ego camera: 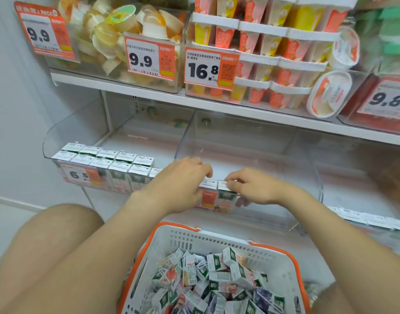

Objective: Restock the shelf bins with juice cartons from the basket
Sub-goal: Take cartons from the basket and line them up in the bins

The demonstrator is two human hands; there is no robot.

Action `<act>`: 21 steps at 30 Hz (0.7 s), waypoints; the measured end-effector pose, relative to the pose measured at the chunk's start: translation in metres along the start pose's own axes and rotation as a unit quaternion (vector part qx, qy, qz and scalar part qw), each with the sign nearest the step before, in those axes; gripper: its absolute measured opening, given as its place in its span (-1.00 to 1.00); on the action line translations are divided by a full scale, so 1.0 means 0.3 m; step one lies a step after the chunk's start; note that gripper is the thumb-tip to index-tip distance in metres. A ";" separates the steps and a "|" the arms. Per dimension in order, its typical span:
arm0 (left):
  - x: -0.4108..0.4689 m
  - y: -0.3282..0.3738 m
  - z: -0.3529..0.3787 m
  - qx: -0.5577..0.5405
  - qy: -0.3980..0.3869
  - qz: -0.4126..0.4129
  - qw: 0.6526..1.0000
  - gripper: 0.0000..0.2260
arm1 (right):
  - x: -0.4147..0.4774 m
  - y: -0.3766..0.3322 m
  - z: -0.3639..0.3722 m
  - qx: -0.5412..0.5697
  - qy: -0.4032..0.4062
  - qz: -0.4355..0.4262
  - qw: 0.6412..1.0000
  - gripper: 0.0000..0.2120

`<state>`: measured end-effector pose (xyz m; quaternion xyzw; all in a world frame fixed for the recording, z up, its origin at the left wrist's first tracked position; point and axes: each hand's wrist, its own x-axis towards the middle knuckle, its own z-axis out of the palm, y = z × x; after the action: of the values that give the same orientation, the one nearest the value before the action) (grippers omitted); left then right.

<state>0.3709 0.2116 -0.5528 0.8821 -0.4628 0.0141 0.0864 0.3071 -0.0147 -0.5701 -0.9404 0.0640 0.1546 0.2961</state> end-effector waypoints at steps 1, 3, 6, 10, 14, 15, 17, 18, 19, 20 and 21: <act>0.001 0.002 0.005 0.002 0.000 -0.004 1.000 -0.64 | 0.002 0.004 -0.003 0.016 -0.010 0.011 1.000 -0.72; 0.002 0.006 0.020 0.002 0.000 -0.014 1.000 -0.67 | 0.007 0.009 -0.012 0.034 -0.028 0.033 0.998 -0.65; 0.005 0.004 0.044 0.005 0.008 -0.024 1.000 -0.70 | 0.017 0.001 -0.023 0.045 -0.047 0.042 0.997 -0.61; 0.011 -0.009 0.061 0.002 0.019 -0.031 0.999 -0.76 | 0.003 -0.016 -0.027 0.054 -0.064 0.030 0.996 -0.68; 0.002 -0.006 0.069 0.008 0.038 -0.028 0.999 -0.78 | 0.014 -0.005 -0.012 -0.023 -0.058 0.021 0.998 -0.63; -0.001 0.000 0.070 0.009 0.043 -0.028 0.999 -0.77 | 0.016 -0.001 -0.007 -0.032 -0.058 0.020 0.998 -0.61; -0.011 0.009 0.072 0.001 0.054 -0.029 0.998 -0.76 | 0.017 0.010 -0.001 -0.063 -0.039 0.009 0.997 -0.57; -0.017 0.015 0.072 -0.003 0.062 -0.029 0.998 -0.76 | 0.010 0.013 0.004 -0.097 -0.012 0.000 0.995 -0.55; -0.024 0.019 0.071 -0.005 0.073 -0.026 0.997 -0.77 | -0.003 0.016 0.009 -0.135 0.029 -0.014 0.990 -0.54; -0.032 0.026 0.068 -0.005 0.088 -0.021 0.996 -0.78 | -0.018 0.017 0.014 -0.167 0.084 -0.039 0.982 -0.56; -0.040 0.036 0.066 -0.005 0.105 -0.015 0.994 -0.79 | -0.041 0.011 0.018 -0.184 0.140 -0.069 0.970 -0.60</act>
<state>0.3541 0.2121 -0.5719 0.8821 -0.4380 0.1029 0.1395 0.2933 -0.0138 -0.5720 -0.9932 0.0100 0.0094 0.1160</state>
